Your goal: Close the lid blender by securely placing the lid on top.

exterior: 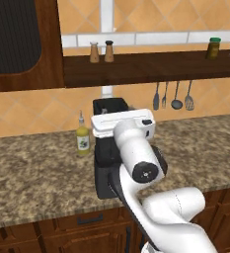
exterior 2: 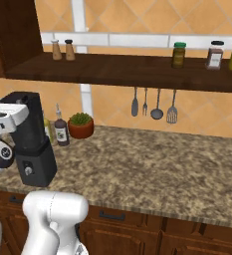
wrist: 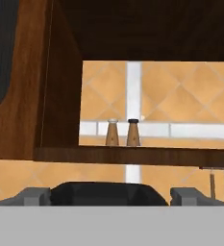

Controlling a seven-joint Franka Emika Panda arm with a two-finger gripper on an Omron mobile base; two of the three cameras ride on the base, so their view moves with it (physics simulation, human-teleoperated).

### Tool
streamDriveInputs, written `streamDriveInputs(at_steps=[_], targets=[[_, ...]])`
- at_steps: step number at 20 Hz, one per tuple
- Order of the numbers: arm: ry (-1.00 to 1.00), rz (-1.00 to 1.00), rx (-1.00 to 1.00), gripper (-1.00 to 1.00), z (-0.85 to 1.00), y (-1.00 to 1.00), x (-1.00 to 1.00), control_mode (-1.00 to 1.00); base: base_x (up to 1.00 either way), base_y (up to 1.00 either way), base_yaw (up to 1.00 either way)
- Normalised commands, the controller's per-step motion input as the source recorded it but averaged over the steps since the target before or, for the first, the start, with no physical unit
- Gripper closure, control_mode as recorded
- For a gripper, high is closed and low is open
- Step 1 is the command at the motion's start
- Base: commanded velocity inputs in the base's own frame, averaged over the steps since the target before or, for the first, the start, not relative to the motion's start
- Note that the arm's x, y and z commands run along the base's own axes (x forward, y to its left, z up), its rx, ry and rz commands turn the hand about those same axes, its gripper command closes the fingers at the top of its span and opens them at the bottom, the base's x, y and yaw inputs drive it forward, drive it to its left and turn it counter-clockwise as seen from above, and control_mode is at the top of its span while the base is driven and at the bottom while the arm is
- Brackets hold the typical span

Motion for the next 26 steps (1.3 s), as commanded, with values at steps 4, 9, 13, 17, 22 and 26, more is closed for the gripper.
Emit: streamDriveInputs(at_steps=[4,9,13,17,22,26], targets=[[-0.3,0.02,0.02,-1.0,0.26,0.0,-0.38,-1.0,0.0,0.0,0.0],[-0.34,0.02,0.04,-1.0,0.33,0.0,-0.45,-1.0,0.0,0.0,0.0],[-0.32,0.0,0.13,-1.0,0.33,-0.48,-0.82,-1.0,0.0,0.0,0.0],[-0.29,0.0,0.22,-1.0,0.12,-1.0,-1.0,-1.0,0.0,0.0,0.0],[-0.18,0.0,0.12,-1.0,0.0,-1.0,-1.0,-1.0,0.0,0.0,0.0],[-0.2,0.0,0.13,-1.0,0.0,-1.0,-1.0,-1.0,0.0,0.0,0.0]])
